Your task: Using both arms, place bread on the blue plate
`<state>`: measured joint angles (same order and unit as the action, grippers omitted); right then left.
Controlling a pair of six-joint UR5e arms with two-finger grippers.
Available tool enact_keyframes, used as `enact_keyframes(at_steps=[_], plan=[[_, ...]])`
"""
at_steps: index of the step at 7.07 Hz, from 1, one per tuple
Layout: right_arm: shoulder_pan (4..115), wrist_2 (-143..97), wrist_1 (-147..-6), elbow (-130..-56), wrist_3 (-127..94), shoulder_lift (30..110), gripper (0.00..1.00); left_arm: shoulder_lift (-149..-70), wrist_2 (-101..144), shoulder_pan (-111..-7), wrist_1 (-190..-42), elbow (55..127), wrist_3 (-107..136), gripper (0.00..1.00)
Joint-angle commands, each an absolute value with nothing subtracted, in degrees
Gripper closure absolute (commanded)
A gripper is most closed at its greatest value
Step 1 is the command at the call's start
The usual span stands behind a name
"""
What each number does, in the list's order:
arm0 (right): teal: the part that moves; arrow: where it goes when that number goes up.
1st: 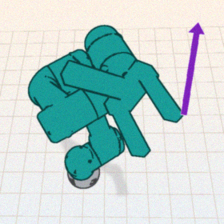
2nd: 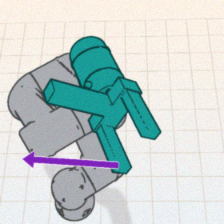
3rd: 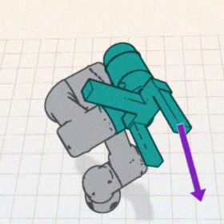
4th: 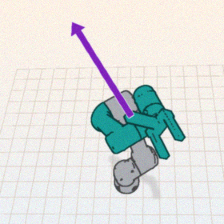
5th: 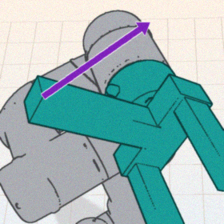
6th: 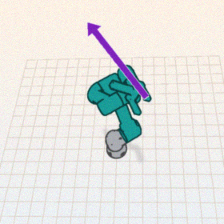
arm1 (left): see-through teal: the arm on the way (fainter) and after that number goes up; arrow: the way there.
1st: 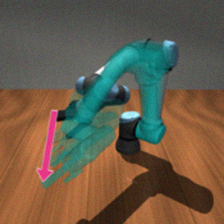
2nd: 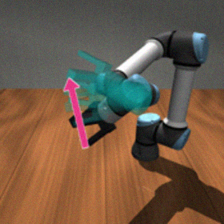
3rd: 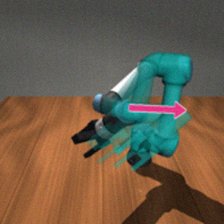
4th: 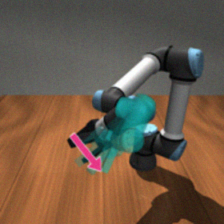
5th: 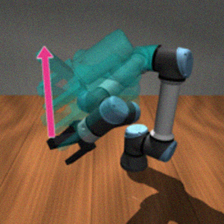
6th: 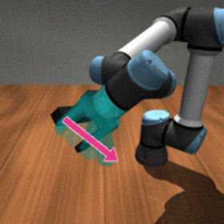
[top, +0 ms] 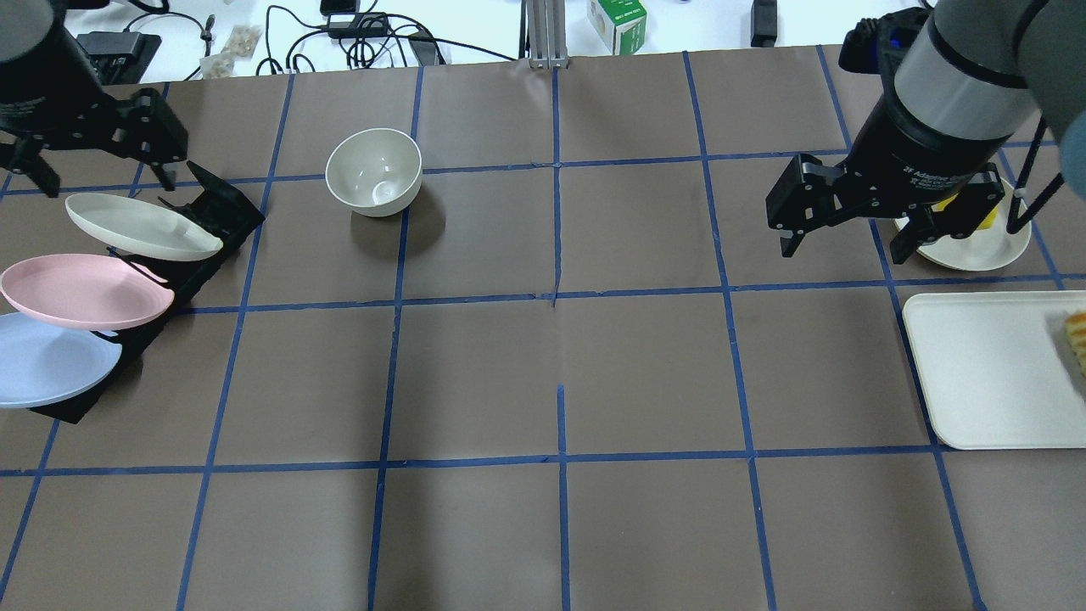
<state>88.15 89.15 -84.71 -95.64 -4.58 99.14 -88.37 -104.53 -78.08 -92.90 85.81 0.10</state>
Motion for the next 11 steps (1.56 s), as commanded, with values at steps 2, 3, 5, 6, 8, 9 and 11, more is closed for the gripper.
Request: enact_keyframes(at_steps=[2, 3, 5, 6, 8, 9, 11], plan=[[88.15, 88.51, -84.99, -95.71, -4.83, 99.14, 0.0, -89.11, -105.13, -60.27, -92.81, 86.74, -0.35, 0.0], [88.15, 89.11, -85.08, -95.63, -4.66, 99.14, 0.0, -90.25, -106.16, -54.46, -92.73, 87.36, -0.35, 0.0], [88.15, 88.42, -85.51, -95.71, -5.79, 98.71, 0.0, -94.11, -105.21, -45.31, -87.5, 90.68, 0.08, 0.0], [87.72, 88.5, -85.69, -95.8, -5.89, 98.61, 0.0, -96.39, -105.21, -42.22, -82.23, 93.49, -1.74, 0.0], [86.32, 89.91, -85.95, -95.8, -5.46, 98.53, 0.0, -100.61, -100.33, -39.21, -77.46, 94.74, -4.04, 0.0], [81.18, 90.17, -85.96, -95.89, -4.58, 97.13, 0.0, -103.16, -99.5, -39.11, -72.04, 94.92, -4.3, 0.0], [63.89, 89.91, -86.04, -95.8, 14.23, 93.45, 0.0, -107.47, -100.11, -39.02, -70.14, 94.84, -4.39, 0.02]])
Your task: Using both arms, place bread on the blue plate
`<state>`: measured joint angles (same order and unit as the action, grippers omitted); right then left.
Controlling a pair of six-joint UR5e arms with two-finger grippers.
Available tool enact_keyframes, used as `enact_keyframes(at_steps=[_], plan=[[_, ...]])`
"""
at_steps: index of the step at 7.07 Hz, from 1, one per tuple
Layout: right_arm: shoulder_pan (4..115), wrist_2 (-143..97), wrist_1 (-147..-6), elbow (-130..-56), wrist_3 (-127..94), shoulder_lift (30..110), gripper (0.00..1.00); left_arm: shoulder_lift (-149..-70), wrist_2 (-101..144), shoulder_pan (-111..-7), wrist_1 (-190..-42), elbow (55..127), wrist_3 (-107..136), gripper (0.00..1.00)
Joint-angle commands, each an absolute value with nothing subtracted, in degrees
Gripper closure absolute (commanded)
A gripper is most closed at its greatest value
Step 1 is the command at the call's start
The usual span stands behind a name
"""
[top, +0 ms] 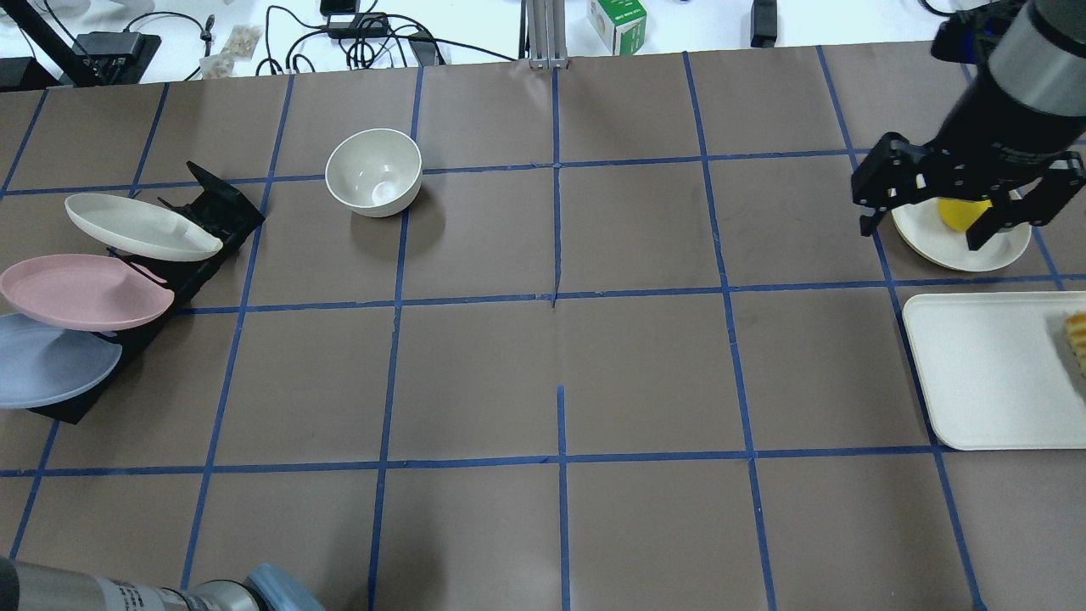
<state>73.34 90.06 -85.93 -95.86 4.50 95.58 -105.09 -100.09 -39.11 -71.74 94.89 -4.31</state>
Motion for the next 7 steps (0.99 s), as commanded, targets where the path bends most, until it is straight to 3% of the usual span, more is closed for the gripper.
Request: enact_keyframes(at_steps=[1, 3, 6, 7], plan=[[58.07, 89.91, -86.39, -95.89, 21.03, 92.12, 0.0, -108.53, -100.02, -39.02, -68.92, 95.01, -4.39, 0.02], [52.05, 93.66, -92.77, -95.89, 30.54, 87.91, 0.0, -109.86, -100.11, -39.02, -68.99, 95.1, -4.31, 0.04], [46.96, 96.86, -97.2, -96.15, 37.16, 82.02, 0.0, -109.95, -100.2, -38.59, -69.26, 95.1, -4.4, 0.46], [46.41, 97.2, -99.56, -96.59, 37.7, 80.26, 0.0, -110.04, -100.2, -38.58, -69.95, 95.18, -4.39, 0.66]])
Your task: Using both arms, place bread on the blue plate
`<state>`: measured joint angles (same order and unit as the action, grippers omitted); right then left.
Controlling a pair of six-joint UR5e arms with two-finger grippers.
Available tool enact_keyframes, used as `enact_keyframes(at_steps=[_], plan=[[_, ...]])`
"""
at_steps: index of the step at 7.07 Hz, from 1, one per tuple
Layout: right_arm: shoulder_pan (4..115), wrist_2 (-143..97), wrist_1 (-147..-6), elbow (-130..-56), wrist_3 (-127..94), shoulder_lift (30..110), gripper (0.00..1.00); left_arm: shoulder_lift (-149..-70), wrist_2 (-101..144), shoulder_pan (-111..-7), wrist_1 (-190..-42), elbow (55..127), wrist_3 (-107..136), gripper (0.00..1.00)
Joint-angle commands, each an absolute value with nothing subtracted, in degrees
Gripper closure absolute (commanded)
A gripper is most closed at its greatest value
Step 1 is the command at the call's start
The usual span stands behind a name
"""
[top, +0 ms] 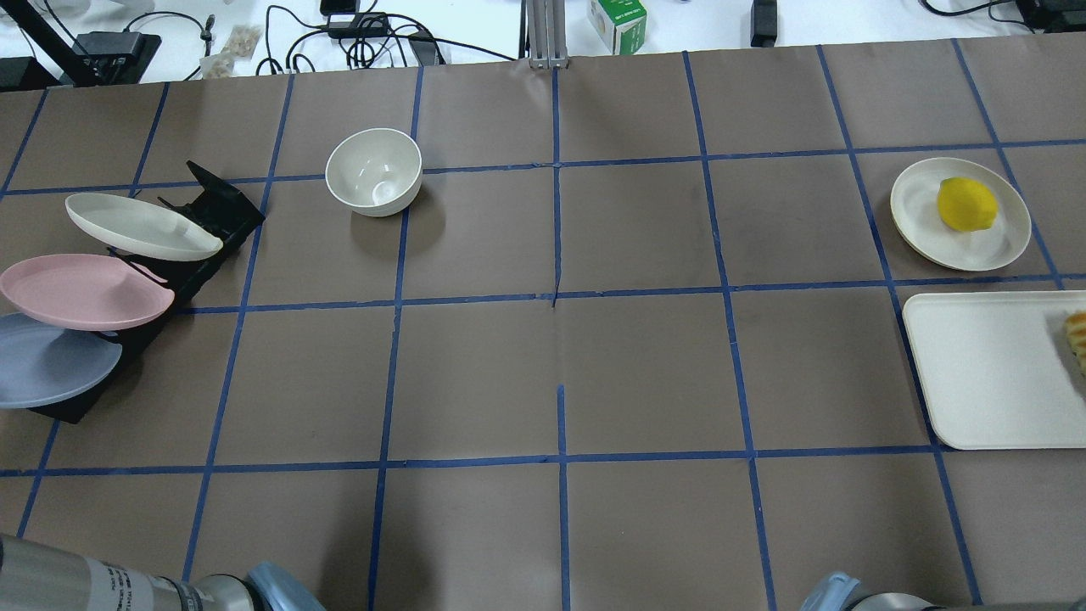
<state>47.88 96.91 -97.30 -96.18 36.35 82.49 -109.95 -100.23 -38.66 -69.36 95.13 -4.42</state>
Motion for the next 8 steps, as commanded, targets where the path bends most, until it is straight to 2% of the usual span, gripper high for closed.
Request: enact_keyframes(at_steps=[1, 2, 3, 6, 7, 8], plan=[[46.32, 97.38, -104.19, -98.33, 37.79, 78.59, 0.0, -110.04, -100.2, -38.58, -69.87, 95.62, -4.48, 0.7], [46.06, 97.47, -109.11, -100.52, 40.06, 77.27, 0.0, -109.95, -100.28, -38.5, -69.87, 96.41, -4.57, 0.71], [44.14, 97.21, -113.68, -102.46, 42.51, 76.04, 0.0, -109.95, -100.28, -37.71, -69.79, 96.5, -4.92, 0.76], [42.01, 97.12, -122.23, -105.55, 45.08, 71.83, 0.0, -109.6, -100.02, -37.27, -69.79, 96.33, -6.84, 0.84], [42.01, 97.12, -124.87, -105.56, 45.17, 69.54, 0.0, -109.43, -100.02, -37.35, -69.96, 95.89, -6.94, 0.93], [41.92, 97.29, -126.89, -105.56, 47.18, 68.39, 0.0, -108.99, -99.93, -37.27, -70.31, 95.89, -7.12, 0.96]])
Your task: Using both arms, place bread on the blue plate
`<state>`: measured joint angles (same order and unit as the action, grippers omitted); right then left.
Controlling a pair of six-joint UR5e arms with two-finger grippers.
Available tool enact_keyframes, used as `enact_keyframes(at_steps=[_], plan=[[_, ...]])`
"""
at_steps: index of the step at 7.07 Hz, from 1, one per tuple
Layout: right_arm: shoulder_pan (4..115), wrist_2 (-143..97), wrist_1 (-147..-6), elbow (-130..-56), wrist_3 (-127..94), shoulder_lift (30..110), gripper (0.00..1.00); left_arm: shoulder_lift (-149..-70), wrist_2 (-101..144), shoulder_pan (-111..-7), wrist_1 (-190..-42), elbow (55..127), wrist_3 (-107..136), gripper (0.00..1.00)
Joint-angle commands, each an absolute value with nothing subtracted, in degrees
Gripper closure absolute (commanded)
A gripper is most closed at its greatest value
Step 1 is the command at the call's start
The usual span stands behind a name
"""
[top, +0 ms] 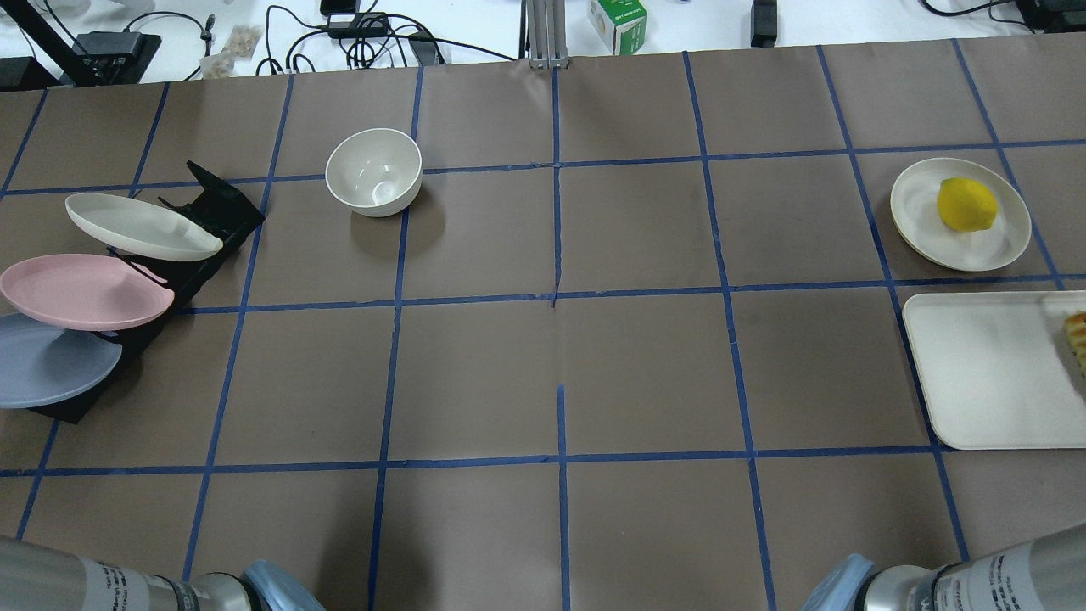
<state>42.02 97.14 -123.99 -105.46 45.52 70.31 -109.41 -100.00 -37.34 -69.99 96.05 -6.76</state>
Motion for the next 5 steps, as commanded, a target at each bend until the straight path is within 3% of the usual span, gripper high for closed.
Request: enact_keyframes(at_steps=[1, 5], plan=[[41.92, 97.38, -126.91, -105.64, 47.02, 67.94, 0.0, -108.81, -99.93, -37.27, -70.49, 95.63, -7.12, 0.96], [41.84, 97.47, -127.09, -105.56, 46.67, 65.39, 0.0, -106.71, -103.6, -37.18, -72.86, 94.66, -7.38, 0.96]])
